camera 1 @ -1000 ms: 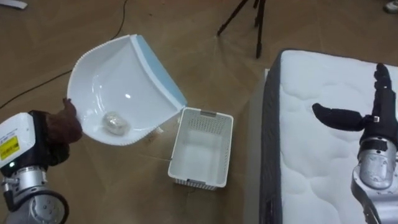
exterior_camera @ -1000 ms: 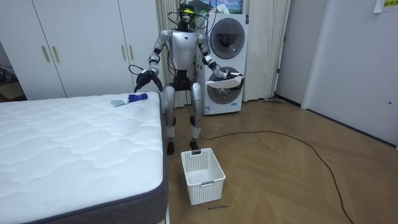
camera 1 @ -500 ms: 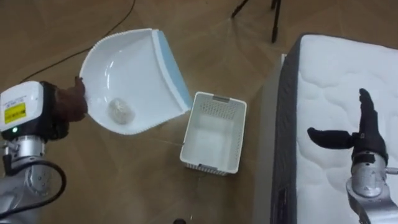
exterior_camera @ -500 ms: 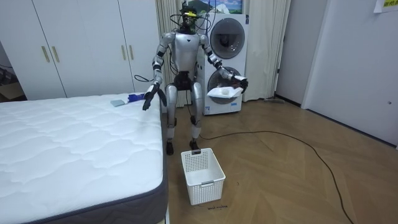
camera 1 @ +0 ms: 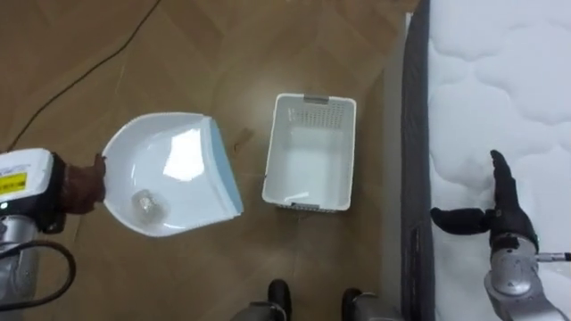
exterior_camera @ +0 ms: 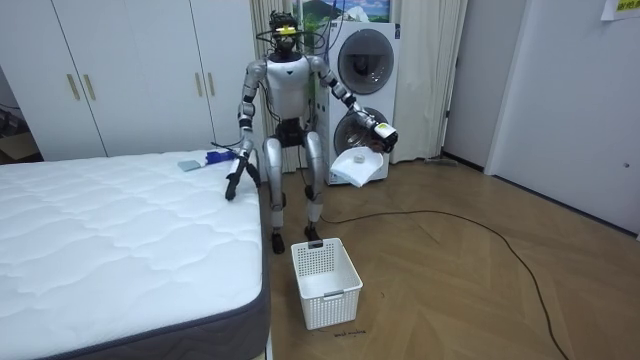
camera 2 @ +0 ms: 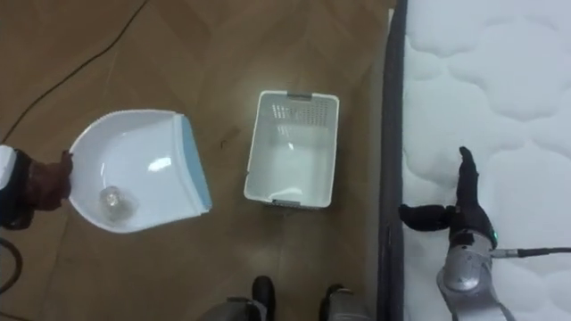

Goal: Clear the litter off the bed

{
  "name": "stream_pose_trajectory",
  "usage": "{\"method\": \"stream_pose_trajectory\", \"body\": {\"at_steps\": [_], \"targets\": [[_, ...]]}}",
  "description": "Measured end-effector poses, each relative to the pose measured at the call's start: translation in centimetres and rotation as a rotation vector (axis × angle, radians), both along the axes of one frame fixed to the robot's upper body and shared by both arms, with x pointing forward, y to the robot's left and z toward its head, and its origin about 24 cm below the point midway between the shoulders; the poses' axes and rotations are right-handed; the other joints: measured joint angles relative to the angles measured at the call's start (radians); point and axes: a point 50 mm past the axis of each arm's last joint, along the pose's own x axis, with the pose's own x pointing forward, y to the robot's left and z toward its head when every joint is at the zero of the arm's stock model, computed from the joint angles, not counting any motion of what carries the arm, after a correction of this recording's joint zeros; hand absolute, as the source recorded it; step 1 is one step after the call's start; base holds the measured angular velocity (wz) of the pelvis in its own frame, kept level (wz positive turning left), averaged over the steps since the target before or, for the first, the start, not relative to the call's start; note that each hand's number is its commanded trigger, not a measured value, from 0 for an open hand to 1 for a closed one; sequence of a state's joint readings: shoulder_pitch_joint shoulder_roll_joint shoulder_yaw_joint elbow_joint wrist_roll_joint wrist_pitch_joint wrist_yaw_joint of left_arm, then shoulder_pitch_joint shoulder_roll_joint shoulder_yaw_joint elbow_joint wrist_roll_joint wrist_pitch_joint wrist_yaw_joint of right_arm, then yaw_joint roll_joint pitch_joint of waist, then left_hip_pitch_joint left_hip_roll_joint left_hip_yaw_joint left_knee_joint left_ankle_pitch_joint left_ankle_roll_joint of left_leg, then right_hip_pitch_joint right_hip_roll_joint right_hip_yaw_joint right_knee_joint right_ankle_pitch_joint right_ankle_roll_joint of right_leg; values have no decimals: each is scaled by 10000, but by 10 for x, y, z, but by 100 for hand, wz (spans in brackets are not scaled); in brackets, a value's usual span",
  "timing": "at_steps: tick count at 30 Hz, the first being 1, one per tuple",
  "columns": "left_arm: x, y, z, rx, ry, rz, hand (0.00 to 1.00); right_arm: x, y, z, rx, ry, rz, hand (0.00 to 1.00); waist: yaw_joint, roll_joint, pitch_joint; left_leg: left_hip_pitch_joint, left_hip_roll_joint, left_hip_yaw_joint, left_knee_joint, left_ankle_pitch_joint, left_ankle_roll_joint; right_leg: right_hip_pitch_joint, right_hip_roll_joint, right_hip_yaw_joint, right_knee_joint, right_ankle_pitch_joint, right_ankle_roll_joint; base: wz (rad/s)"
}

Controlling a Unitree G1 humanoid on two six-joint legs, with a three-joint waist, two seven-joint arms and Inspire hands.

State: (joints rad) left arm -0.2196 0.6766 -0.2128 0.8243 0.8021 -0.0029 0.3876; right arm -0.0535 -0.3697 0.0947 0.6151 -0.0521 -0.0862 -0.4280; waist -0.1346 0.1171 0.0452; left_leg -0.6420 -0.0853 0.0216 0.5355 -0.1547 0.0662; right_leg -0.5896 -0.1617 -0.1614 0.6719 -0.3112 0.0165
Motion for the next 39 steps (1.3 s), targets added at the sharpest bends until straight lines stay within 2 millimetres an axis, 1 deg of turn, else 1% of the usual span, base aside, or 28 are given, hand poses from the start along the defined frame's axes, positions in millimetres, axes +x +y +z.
{"method": "stream_pose_trajectory", "body": {"at_steps": [1,2,3,4,5,6,7,8,9,11,13,15,17,18,21,22,24,26,27,28,30,34,37,39], "targets": [[1,1,1,89,113,-36,100,0,0,0,-32,17,28,0,-87,52,-11,-28,23,167,1,1,23,-70,-43,46,85,-65,14,18],[1,1,1,245,343,-162,100,1,-1,3,-352,6,224,0,-224,185,-5,-87,88,490,15,-7,76,-215,-85,150,234,-125,40,0],[0,2,0,359,624,-220,100,3,-2,7,-733,-67,462,0,-236,298,3,-112,70,699,23,-12,113,-422,-137,334,406,-162,68,-14],[-1,2,-1,373,774,-231,100,3,-2,8,-863,-89,536,0,-241,384,12,-119,66,772,23,-27,136,-494,-149,431,463,-184,80,-29],[-2,2,-4,409,1053,-200,100,5,-2,12,-976,-251,628,0,-270,558,-6,-106,39,919,6,-46,165,-602,-185,604,627,-213,108,-28],[-3,3,-6,356,1205,-144,100,7,-1,15,-1008,-434,668,0,-315,654,-17,-39,12,1128,-40,-57,181,-697,-235,785,782,-263,138,-27],[-3,3,-6,331,1231,-84,100,7,-1,15,-1017,-479,693,0,-322,674,-18,-14,2,1217,-63,-68,196,-751,-260,863,861,-295,138,-24],[-2,6,-5,228,1239,96,100,9,1,16,-1065,-574,820,0,-370,739,-3,22,-1,1352,-88,-77,208,-818,-267,1007,959,-324,135,-22],[-1,7,-4,136,1270,244,100,10,2,18,-1142,-617,961,0,-427,822,-4,49,0,1429,-128,-77,209,-864,-264,1082,1004,-327,130,-15],[3,6,-3,161,1394,252,100,11,4,19,-1193,-666,1119,0,-516,904,-13,123,-3,1529,-166,-78,210,-869,-273,1165,1086,-387,113,-8],[6,5,-2,189,1439,210,100,11,4,19,-1293,-688,1264,0,-532,984,-3,221,21,1614,-169,-84,210,-845,-239,1264,1137,-433,97,-10],[7,3,-4,80,1601,136,100,11,2,22,-1491,-775,1376,0,-580,1258,6,305,37,1688,-191,-81,203,-800,-206,1328,1156,-459,97,-6],[7,2,-5,-11,1732,170,100,12,3,24,-1537,-878,1433,0,-571,1324,5,424,20,1806,-222,-83,202,-812,-218,1484,1285,-521,104,-12],[8,2,-4,-39,1790,210,100,12,3,24,-1563,-909,1483,0,-579,1370,-26,442,25,1851,-223,-86,192,-833,-216,1506,1320,-545,81,-9],[20,0,6,-91,1624,178,100,12,4,26,-1551,-966,1550,0,-582,1388,-24,428,30,1877,-208,-60,150,-885,-215,1503,1421,-580,20,0],[22,-1,8,-106,1589,158,100,13,5,27,-1550,-1014,1568,0,-584,1411,-19,424,36,1877,-193,-59,148,-884,-213,1491,1424,-584,13,0],[32,-3,17,-105,1333,77,100,14,5,28,-1664,-1126,1620,0,-646,1563,20,400,47,1881,-171,-62,143,-902,-207,1483,1422,-586,7,0],[38,-5,23,-18,1157,20,100,14,6,29,-1905,-1147,1704,0,-690,1646,14,441,36,1961,-176,-64,146,-911,-218,1534,1431,-591,15,0],[42,-5,27,51,1051,4,100,14,7,29,-1924,-1193,1751,0,-770,1697,19,457,30,1999,-187,-65,148,-908,-234,1540,1445,-603,26,0],[44,-5,29,65,984,0,100,15,8,30,-1918,-1233,1774,0,-798,1711,27,473,30,2034,-194,-65,148,-908,-244,1549,1458,-609,26,0],[51,-8,36,149,777,-140,100,15,9,31,-1907,-1280,1795,0,-838,1718,32,557,45,2259,-208,-73,160,-896,-299,1595,1538,-656,18,0],[54,-9,40,491,742,-313,100,16,11,31,-1860,-1328,1859,0,-888,1749,47,626,71,2424,-226,-115,186,-897,-306,1665,1604,-716,23,-3],[54,-9,41,800,840,-429,100,17,11,32,-1854,-1382,1894,0,-891,1797,82,703,90,2505,-234,-154,195,-860,-280,1740,1604,-722,35,-6],[55,-10,41,833,817,-478,100,17,10,33,-1851,-1458,1935,0,-1022,1864,124,743,59,2509,-247,-165,212,-803,-304,1741,1605,-752,85,2]]}}
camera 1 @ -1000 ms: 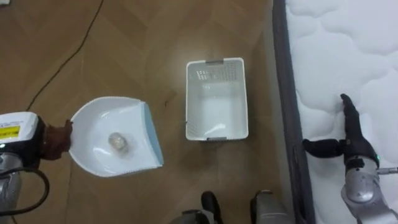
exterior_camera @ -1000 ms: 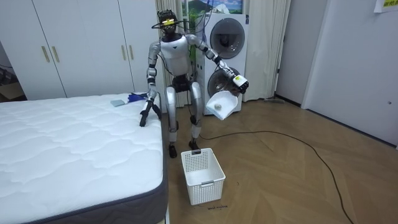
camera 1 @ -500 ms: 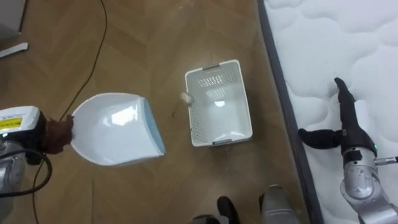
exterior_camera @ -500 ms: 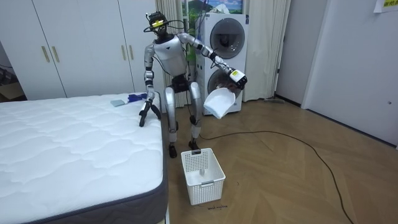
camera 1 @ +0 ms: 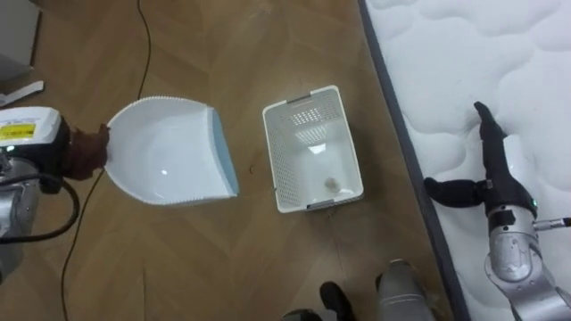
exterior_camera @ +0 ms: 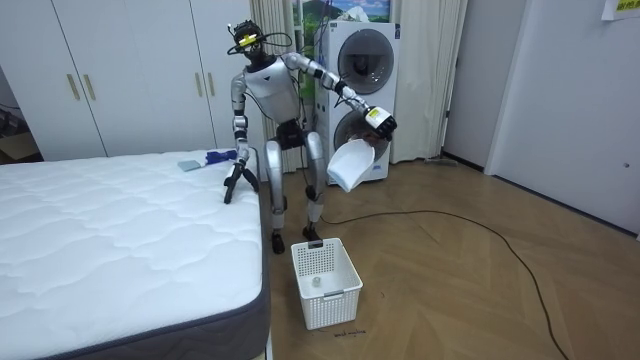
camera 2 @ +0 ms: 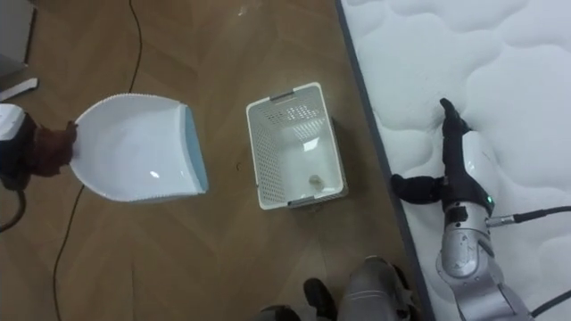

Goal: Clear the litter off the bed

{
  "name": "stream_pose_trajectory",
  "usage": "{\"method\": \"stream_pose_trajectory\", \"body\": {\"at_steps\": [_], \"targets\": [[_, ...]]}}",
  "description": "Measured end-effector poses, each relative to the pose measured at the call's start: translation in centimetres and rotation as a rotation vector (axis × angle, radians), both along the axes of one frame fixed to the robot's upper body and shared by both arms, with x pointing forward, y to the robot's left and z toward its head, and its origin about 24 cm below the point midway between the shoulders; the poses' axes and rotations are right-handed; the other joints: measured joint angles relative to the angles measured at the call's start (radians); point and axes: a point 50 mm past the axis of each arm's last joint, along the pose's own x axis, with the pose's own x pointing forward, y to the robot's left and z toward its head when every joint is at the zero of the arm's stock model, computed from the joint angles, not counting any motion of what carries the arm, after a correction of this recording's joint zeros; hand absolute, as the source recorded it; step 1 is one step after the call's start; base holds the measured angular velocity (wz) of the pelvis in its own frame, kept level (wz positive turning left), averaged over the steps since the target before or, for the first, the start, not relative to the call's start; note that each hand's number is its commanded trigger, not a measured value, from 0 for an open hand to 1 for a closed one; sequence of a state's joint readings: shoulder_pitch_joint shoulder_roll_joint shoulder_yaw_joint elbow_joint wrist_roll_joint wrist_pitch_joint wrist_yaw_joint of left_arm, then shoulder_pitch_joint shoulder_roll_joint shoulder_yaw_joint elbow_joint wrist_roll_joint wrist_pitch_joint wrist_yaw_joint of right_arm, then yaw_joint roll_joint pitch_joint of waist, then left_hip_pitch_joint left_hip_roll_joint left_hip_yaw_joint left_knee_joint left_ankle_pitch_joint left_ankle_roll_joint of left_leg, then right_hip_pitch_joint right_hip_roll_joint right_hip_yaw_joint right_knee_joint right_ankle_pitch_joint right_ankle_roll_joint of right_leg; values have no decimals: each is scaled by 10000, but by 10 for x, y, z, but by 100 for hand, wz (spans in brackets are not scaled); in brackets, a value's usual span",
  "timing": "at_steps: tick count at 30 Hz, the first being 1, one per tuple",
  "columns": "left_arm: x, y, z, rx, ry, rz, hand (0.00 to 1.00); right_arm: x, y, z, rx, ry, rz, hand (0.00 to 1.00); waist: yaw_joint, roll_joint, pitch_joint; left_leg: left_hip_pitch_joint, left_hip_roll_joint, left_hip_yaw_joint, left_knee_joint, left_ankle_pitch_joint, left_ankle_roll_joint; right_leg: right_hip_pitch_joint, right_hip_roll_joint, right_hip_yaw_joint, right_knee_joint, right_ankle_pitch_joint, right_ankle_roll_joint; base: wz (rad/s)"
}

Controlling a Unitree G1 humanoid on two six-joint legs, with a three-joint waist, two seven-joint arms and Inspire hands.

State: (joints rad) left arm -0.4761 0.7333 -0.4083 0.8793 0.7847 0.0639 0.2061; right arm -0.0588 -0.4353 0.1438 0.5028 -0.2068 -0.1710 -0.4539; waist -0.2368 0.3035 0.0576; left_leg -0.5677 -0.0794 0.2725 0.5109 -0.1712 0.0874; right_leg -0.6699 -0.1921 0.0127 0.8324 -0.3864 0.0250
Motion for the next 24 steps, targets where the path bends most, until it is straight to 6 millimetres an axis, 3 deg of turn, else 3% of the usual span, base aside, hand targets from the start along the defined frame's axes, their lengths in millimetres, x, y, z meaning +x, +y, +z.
{"method": "stream_pose_trajectory", "body": {"at_steps": [8,11,13,15,16,17,18,21,24], "targets": [[3,-6,5,-26,-527,-321,100,0,1,0,46,16,141,0,-40,-81,66,-24,80,-24,186,-186,-19,22,68,26,-5,-55,5,-2],[3,-8,6,46,-1000,-571,100,-2,1,-2,162,95,223,0,2,-253,140,115,151,22,327,-330,-51,141,139,119,-4,-60,-3,-18],[1,-10,6,89,-1361,-761,100,-4,1,-4,154,174,232,0,128,-403,143,142,209,-20,447,-445,-93,163,251,230,-13,-59,-5,-32],[-7,-17,6,-191,-2064,-1097,100,-8,2,-8,188,360,234,0,530,-829,89,212,47,-672,467,-561,-265,105,461,608,-47,-28,-48,-57],[-9,-19,5,-215,-2145,-1212,100,-9,2,-10,232,426,233,0,560,-899,60,212,8,-899,480,-584,-305,142,534,641,-95,-15,-46,-47],[-14,-21,1,-282,-2184,-1390,100,-10,4,-14,276,626,272,0,742,-1090,3,318,34,-943,446,-627,-374,240,736,806,-260,65,-42,-58],[-21,-22,-6,-381,-2145,-1537,100,-13,6,-19,305,862,277,0,938,-1336,-117,436,134,-989,387,-668,-444,306,914,972,-440,195,-92,-66],[-38,-20,-21,-579,-1849,-1632,100,-22,1,-29,478,1338,-97,0,1067,-1574,-240,866,295,-1515,332,-721,-533,1056,1271,979,-1207,452,-113,-37],[-55,-13,-19,-961,-2276,-1409,100,-38,-16,-34,479,1664,-1025,0,1342,-1668,-316,1398,513,-1678,-98,-730,-551,1760,1535,1007,-2194,872,-112,-34]]}}
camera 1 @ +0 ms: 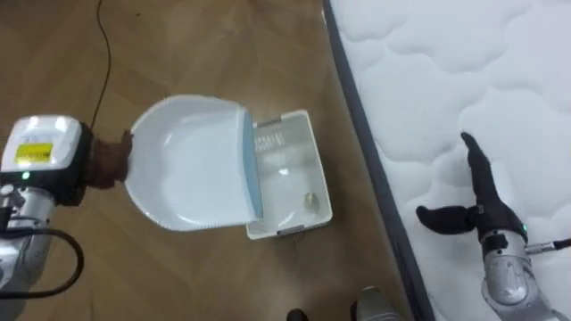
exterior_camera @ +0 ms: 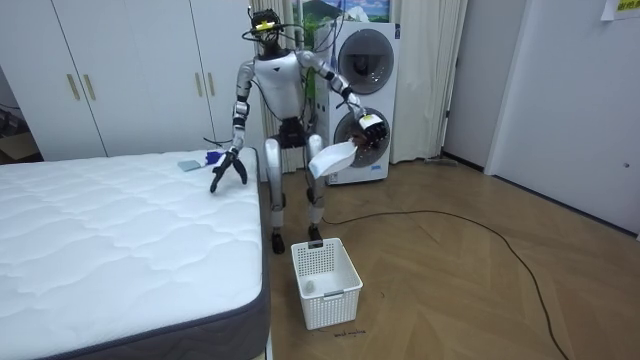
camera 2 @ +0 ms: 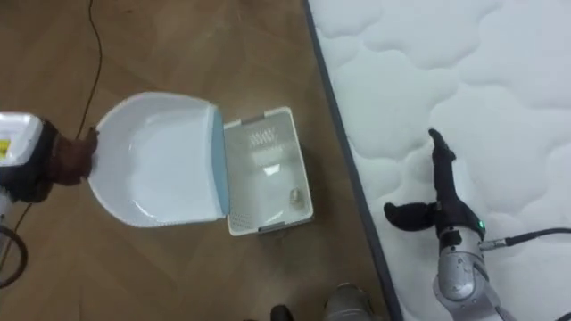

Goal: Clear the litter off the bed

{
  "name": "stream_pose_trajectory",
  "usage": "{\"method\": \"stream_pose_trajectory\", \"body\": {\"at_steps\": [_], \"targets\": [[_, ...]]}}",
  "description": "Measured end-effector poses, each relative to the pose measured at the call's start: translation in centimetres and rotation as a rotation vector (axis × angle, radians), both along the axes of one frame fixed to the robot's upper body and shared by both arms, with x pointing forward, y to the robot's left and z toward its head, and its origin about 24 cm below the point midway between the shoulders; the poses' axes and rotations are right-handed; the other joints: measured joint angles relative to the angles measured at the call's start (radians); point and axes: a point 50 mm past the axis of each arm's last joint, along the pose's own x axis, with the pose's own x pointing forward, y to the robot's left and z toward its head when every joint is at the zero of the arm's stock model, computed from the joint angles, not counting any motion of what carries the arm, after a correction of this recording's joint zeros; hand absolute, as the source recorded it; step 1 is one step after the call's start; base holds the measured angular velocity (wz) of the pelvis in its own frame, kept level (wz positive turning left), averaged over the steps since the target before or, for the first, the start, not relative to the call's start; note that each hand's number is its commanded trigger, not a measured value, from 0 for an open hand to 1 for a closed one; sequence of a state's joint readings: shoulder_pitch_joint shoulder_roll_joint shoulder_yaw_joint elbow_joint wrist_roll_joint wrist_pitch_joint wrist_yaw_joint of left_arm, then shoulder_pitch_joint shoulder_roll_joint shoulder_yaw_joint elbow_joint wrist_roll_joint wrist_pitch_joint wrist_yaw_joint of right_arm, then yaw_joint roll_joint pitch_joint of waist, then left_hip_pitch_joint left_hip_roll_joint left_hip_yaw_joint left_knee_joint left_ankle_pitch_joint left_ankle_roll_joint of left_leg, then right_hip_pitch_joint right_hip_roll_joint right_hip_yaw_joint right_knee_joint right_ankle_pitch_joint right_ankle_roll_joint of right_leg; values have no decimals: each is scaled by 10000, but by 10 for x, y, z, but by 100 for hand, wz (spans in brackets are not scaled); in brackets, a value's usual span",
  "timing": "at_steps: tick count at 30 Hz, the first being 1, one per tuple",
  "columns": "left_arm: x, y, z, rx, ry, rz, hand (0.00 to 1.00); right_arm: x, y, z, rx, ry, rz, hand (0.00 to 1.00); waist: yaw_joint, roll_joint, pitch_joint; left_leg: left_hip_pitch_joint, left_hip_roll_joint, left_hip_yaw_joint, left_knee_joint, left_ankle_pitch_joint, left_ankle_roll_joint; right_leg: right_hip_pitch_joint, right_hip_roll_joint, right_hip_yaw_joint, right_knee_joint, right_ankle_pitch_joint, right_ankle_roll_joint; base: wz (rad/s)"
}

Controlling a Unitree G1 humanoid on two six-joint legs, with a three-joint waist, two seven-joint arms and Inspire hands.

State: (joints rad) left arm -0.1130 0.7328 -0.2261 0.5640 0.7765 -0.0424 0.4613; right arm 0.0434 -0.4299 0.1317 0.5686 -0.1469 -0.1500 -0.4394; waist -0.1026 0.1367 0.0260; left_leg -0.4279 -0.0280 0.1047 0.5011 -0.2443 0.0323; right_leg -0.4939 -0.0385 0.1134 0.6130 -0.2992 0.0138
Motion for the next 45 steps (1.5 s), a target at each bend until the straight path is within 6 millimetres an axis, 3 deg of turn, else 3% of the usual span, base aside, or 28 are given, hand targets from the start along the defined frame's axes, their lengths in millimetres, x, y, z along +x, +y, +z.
{"method": "stream_pose_trajectory", "body": {"at_steps": [3,9,10,13,14,15,17,18,19,21,22,23,24,26,28,30,34,35,36,37,38,39,40,41,42,43,44,45], "targets": [[-16,3,3,-320,-562,292,100,-20,-17,-3,39,223,-1002,0,85,-214,-116,748,3,85,-588,1,1,673,14,125,-548,138,102,-17],[-42,-18,-2,-1541,-1020,176,100,-58,-19,-8,843,325,-1846,0,344,-758,-326,2532,180,293,-1615,-2,8,2432,123,202,-2004,546,179,-21],[-42,-19,-2,-1666,-1093,156,100,-60,-18,-9,900,324,-1900,0,380,-833,-313,2668,221,364,-1663,-11,15,2531,138,156,-2068,592,175,-51],[-45,-24,-5,-2143,-1242,340,100,-61,-13,-11,1127,290,-1934,0,836,-996,-278,3251,504,1183,-1828,-193,-19,2728,282,-546,-2406,1046,37,-102],[-45,-25,-5,-2256,-1296,395,100,-60,-12,-11,1166,315,-1873,0,966,-1034,-257,3478,617,1613,-1844,-304,-18,2693,272,-987,-2364,1129,-53,-141],[-45,-28,-7,-2504,-1388,501,100,-57,-10,-11,1197,355,-1766,0,1230,-1061,-235,3839,812,2276,-1971,-391,-44,2687,191,-1821,-2385,1309,-218,-150],[-45,-33,-7,-3099,-1723,747,100,-54,-5,-13,1388,386,-1643,0,1356,-1085,-217,4151,936,2759,-1988,-530,-50,2725,-60,-3352,-2471,1541,-519,-154],[-45,-36,-5,-3486,-1990,831,100,-52,-2,-14,1606,349,-1723,0,1394,-1162,-166,4309,942,2900,-2047,-586,-51,2677,-90,-3851,-2496,1675,-670,-142],[-44,-36,-3,-3616,-2116,852,100,-51,-2,-15,1724,333,-1771,0,1398,-1201,-138,4371,953,3103,-2079,-597,-55,2669,-86,-3955,-2522,1756,-736,-134],[-42,-36,6,-3854,-2521,843,100,-44,1,-13,1961,186,-1834,0,1411,-1321,-84,4509,1137,4188,-2284,-683,-84,2646,39,-4645,-2832,2192,-1021,-135],[-42,-37,6,-3923,-2571,861,100,-41,2,-13,1960,165,-1783,0,1458,-1320,-85,4561,1236,4563,-2283,-719,-98,2634,43,-4909,-2766,2220,-1054,-139],[-41,-40,5,-4093,-2603,877,100,-38,5,-13,1946,146,-1712,0,1436,-1249,-78,4759,1379,5252,-2305,-765,-143,2728,-113,-5239,-2106,1845,-887,-120],[-40,-44,5,-4300,-2625,845,100,-38,8,-14,1974,186,-1616,0,1433,-1337,-143,4931,1390,5728,-2417,-769,-165,2980,-439,-5445,-1730,1411,-637,-106],[-37,-48,4,-4815,-2714,988,100,-34,13,-15,2091,189,-1401,0,1367,-1474,-161,4993,1360,6024,-2240,-809,-242,3131,-642,-5336,-1902,1201,-440,-81],[-37,-53,-1,-5533,-2488,1204,100,-32,17,-15,2210,205,-1281,0,1319,-1493,-161,4964,1381,5673,-2004,-806,-245,3176,-391,-4900,-2395,1287,-537,-84],[-37,-56,-8,-6311,-2093,1375,100,-32,18,-16,2439,183,-1344,0,1337,-1403,-139,4959,1470,4286,-1605,-806,-245,3551,-56,-4747,-2907,1552,-624,-82],[-39,-57,-16,-6687,-1629,1621,100,-32,17,-15,2506,236,-1259,0,1055,-1409,-142,4919,1839,4430,-293,-809,-251,3742,189,-4717,-3020,1516,-736,-52],[-41,-58,-20,-6729,-1474,1719,100,-31,18,-15,2532,205,-1189,0,1121,-1349,-137,4720,2103,4306,661,-787,-287,3865,238,-4511,-3023,1471,-820,-95],[-42,-60,-23,-6840,-1356,1814,100,-29,19,-14,2563,183,-1100,0,1138,-1284,-115,4344,2280,3910,1900,-506,-683,3945,310,-4095,-2965,1425,-892,-100],[-42,-61,-25,-6962,-1281,1854,100,-29,19,-14,2561,193,-1077,0,1199,-1282,-102,4080,2281,3557,2397,-211,-768,3973,313,-3785,-2866,1402,-911,-93],[-44,-65,-30,-7321,-1080,1944,100,-29,18,-14,2542,205,-1121,0,1340,-1306,-91,3838,1872,2519,2462,-356,-563,4064,312,-3052,-2800,1351,-865,-96],[-44,-68,-33,-7519,-949,1955,100,-28,17,-13,2531,174,-1156,0,1362,-1387,-41,3605,1491,1527,1795,-722,-483,4068,321,-2490,-2754,1306,-813,-96],[-44,-70,-33,-7576,-934,1937,100,-28,17,-13,2532,161,-1168,0,1368,-1393,-38,3452,1388,1183,1407,-775,-520,4033,329,-2276,-2684,1274,-784,-103],[-45,-72,-35,-7692,-919,1944,100,-28,16,-13,2523,171,-1164,0,1484,-1349,-69,3196,1217,399,372,-739,-582,3932,431,-1770,-2554,1238,-725,-133],[-46,-74,-36,-7763,-938,1913,100,-27,16,-11,2499,154,-1106,0,1726,-1279,-118,3062,1139,-401,-765,-440,-859,3662,573,-1212,-2185,1140,-654,-145],[-47,-74,-37,-7803,-938,1955,100,-27,16,-11,2512,171,-1063,0,1892,-1261,-129,2980,1074,-577,-809,-29,-832,3533,609,-921,-1929,1035,-595,-155],[-53,-74,-41,-7841,-801,2119,100,-28,18,-13,2536,295,-992,0,1927,-1315,-303,3297,853,-762,-974,-105,-740,3328,676,-509,-1608,896,-457,-111],[-57,-73,-43,-7846,-680,2216,100,-29,20,-14,2449,372,-886,0,1879,-1388,-288,3593,836,-583,-1145,-137,-683,3434,676,-379,-1703,899,-390,-97]]}}
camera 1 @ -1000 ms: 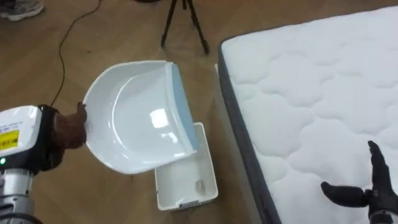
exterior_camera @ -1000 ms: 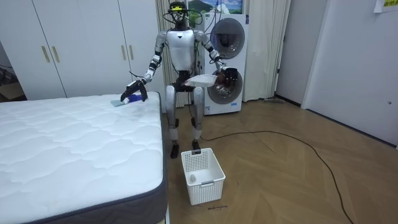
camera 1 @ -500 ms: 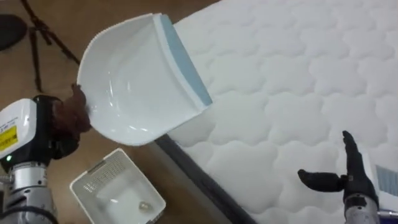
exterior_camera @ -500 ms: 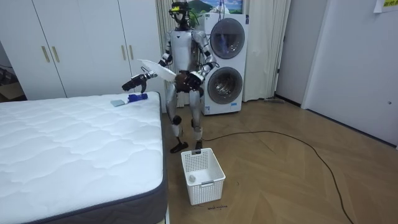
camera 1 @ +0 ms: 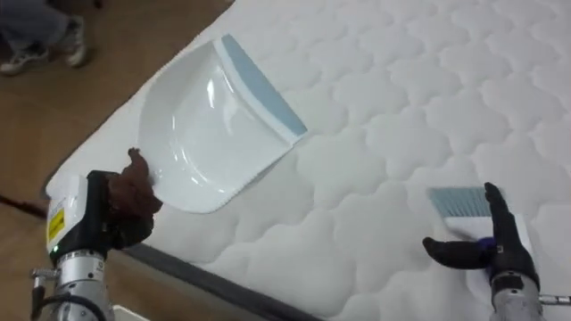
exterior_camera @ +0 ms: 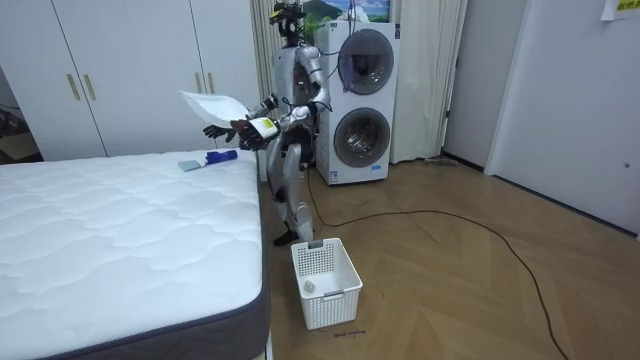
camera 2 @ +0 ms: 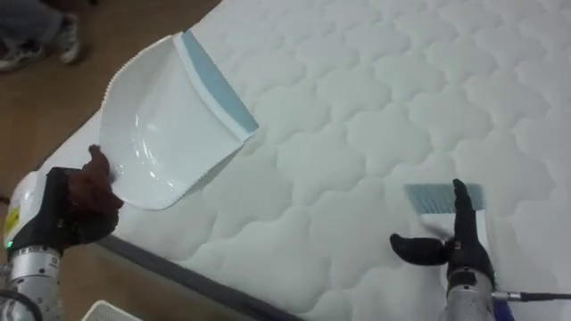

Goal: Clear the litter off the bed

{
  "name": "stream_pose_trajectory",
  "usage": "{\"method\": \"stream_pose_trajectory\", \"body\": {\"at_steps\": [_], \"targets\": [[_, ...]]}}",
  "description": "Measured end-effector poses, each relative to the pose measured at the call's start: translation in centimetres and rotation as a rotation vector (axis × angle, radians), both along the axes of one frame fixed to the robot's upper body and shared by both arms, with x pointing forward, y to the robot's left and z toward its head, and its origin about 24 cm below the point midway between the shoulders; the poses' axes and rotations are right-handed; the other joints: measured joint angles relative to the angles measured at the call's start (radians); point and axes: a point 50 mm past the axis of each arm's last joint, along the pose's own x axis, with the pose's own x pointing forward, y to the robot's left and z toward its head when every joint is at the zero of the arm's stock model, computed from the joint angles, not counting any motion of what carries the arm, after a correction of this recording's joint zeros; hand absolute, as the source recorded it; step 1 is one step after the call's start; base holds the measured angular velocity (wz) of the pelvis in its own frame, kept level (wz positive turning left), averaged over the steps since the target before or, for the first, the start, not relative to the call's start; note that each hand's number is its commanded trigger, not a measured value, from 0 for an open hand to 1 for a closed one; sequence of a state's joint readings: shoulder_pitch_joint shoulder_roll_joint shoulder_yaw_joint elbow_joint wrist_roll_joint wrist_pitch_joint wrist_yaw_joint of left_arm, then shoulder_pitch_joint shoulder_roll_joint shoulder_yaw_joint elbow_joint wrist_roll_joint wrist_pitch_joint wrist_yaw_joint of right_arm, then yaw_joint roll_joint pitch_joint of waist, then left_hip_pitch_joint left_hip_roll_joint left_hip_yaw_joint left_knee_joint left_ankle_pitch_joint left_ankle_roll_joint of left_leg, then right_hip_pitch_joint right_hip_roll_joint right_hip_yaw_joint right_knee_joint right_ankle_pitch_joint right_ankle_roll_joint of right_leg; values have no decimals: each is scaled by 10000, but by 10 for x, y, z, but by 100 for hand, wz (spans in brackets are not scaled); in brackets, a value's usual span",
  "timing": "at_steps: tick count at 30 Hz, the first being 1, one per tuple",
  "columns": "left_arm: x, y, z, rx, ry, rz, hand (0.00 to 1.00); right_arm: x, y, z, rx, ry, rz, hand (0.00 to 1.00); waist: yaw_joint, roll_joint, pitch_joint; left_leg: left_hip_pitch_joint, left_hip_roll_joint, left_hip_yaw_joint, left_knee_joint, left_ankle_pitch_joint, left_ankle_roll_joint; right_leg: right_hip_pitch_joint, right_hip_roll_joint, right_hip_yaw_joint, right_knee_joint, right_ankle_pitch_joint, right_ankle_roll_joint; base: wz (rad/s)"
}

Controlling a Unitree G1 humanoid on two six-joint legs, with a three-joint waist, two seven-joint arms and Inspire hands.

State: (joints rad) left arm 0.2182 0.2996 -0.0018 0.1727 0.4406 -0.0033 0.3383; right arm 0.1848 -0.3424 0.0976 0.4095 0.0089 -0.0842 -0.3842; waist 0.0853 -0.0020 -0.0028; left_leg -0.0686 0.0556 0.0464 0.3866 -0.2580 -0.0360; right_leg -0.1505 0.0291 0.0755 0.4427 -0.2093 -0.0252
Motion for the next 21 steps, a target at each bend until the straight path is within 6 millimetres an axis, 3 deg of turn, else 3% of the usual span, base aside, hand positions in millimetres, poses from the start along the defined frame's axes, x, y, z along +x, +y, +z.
{"method": "stream_pose_trajectory", "body": {"at_steps": [4,9,10,11,12,13,21], "targets": [[-13,0,-10,-170,640,-41,100,-1,2,1,-76,-29,112,0,-82,-31,27,635,1,12,-284,-137,62,553,142,5,-589,234,-46,-67],[-15,-3,-14,-922,892,-57,100,-10,3,-4,-307,209,232,0,-679,70,69,1144,9,-216,-715,-191,61,1093,179,-106,-1174,242,-47,7],[-15,-3,-14,-991,895,-46,82,-9,4,-4,-300,204,242,0,-713,112,81,1160,8,-211,-776,-190,62,1127,178,-104,-1182,241,-46,0],[-15,-3,-15,-1166,893,11,55,-9,6,-3,-212,131,253,0,-796,206,101,1162,1,-207,-854,-188,65,1096,175,-100,-1194,232,-41,0],[-15,-2,-15,-1297,904,32,13,-7,9,-2,-133,30,282,0,-840,304,88,1160,2,-193,-896,-185,69,1071,175,-96,-1184,224,-43,-3],[-15,-2,-15,-1311,919,17,0,-7,10,-2,-106,-18,295,0,-859,337,74,1166,2,-178,-927,-167,80,1048,174,-84,-1195,225,-43,-8],[-7,-5,-11,-1362,715,-118,0,1,18,6,-53,-494,532,0,-1019,412,74,1476,14,-56,-1482,-113,82,1142,193,-94,-1498,219,-50,-8]]}}
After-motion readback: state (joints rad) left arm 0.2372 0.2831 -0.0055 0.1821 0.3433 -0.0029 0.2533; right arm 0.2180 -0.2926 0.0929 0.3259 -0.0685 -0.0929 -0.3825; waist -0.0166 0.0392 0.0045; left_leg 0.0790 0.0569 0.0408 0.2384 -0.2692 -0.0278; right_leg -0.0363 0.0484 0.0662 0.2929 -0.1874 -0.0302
